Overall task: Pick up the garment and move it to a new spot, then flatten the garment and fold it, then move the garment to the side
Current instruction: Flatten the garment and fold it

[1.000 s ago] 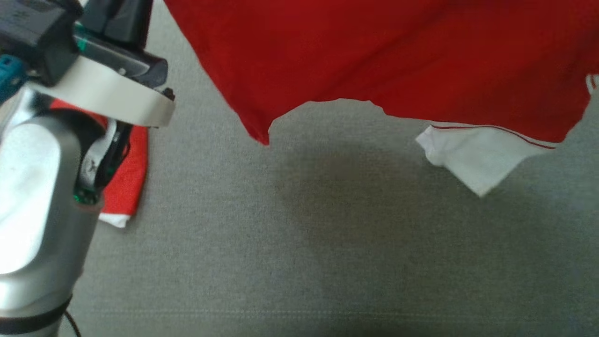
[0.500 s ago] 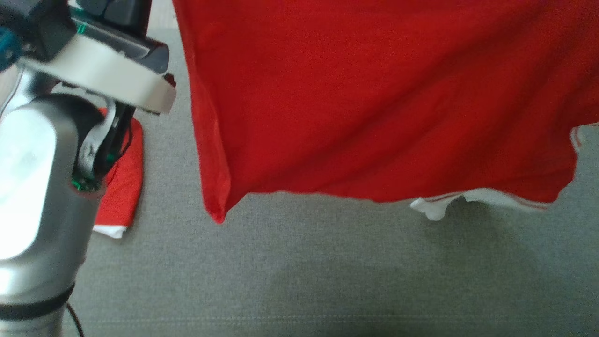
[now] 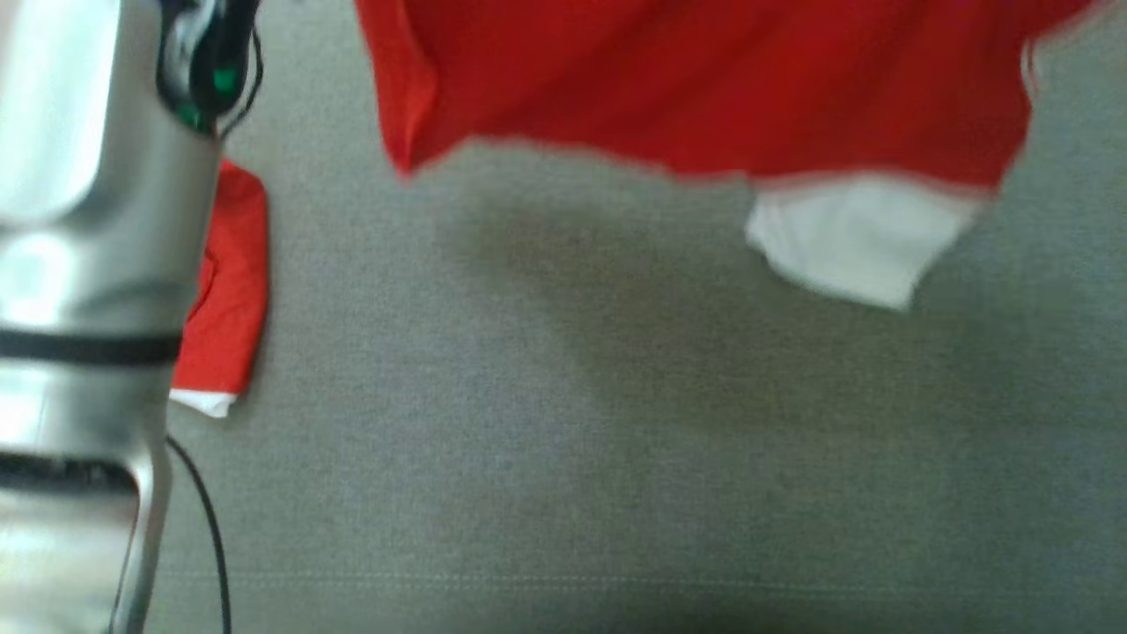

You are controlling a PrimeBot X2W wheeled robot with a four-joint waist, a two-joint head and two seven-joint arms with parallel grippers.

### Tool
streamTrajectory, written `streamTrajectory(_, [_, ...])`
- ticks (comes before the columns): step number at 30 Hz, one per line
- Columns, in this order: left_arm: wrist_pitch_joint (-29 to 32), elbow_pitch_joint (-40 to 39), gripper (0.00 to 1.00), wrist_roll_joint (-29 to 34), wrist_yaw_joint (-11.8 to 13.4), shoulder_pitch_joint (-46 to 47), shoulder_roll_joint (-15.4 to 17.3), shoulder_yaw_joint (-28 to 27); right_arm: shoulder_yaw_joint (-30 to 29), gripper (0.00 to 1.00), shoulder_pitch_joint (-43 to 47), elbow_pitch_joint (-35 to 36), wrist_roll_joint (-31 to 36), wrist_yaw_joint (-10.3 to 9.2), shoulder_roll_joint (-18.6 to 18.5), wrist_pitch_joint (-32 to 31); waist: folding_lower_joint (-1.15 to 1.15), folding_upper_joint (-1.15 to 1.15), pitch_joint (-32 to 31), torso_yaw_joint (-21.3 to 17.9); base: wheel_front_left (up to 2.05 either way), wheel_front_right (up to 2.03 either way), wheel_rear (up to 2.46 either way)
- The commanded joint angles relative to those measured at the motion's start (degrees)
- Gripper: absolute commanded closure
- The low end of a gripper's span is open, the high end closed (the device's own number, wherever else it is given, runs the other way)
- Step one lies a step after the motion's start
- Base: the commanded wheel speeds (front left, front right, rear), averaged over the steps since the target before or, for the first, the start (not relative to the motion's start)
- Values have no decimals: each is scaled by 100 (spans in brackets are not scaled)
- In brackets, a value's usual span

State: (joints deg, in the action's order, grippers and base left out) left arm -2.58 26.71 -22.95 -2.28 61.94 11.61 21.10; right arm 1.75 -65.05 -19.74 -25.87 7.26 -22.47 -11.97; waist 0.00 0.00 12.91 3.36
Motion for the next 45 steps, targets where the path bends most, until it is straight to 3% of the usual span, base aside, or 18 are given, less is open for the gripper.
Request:
streamTrajectory(1, [-203,135,100,11,-27,561,128,-228,71,100,-471,-133,-3,23,139,218,0,0,82,57,0,0,0])
streamTrajectory(6, [-914,1354,100,84,-65,1504,-58,-299,244,100,-1618,-1322,-11,23,539,1163,0,0,402,9,0,0,0])
streamTrajectory(11, [-1187,2124,100,88,-197,2001,-160,-349,612,100,-2252,-2240,-46,23,750,1718,0,0,854,-72,0,0,0])
streamTrajectory(14, [-1229,2680,100,-3,-328,1911,-269,-362,993,100,-2208,-2729,-238,23,755,1875,0,0,1176,-114,0,0,0])
streamTrajectory(19, [-1239,3079,100,-56,-445,1465,-346,-304,1549,100,-1553,-2855,-643,23,697,2019,0,0,1466,-169,0,0,0])
streamTrajectory(26, [-1241,2831,100,-114,-498,452,-346,-413,1910,100,136,-2031,-1392,23,453,2403,0,0,1537,-202,0,0,0])
streamTrajectory(30, [-1241,2216,100,-91,-494,-429,-301,-643,1729,100,1554,-1167,-1629,23,348,2549,0,0,1352,-221,0,0,0])
streamTrajectory(31, [-1241,2216,100,-91,-494,-429,-301,-643,1729,100,1554,-1167,-1629,23,348,2549,0,0,1352,-221,0,0,0])
streamTrajectory(32, [-1241,1847,100,-29,-491,-931,-299,-724,1515,100,2378,-714,-1650,23,323,2571,0,0,1223,-199,0,0,0])
streamTrajectory(34, [-1242,1448,100,35,-451,-1435,-272,-826,1255,100,3170,-218,-1635,23,383,2542,0,0,1084,-202,0,0,0])
streamTrajectory(35, [-1242,1448,100,35,-451,-1435,-272,-826,1255,100,3170,-218,-1635,23,383,2542,0,0,1084,-202,0,0,0])
streamTrajectory(40, [-1242,404,100,194,-336,-2741,-276,-972,589,100,5059,995,-1343,23,730,1862,0,0,651,-153,0,0,0])
streamTrajectory(45, [-1235,-285,100,294,-192,-3833,-196,-932,-95,100,6598,2229,-938,23,1339,651,0,0,264,-137,0,0,0])
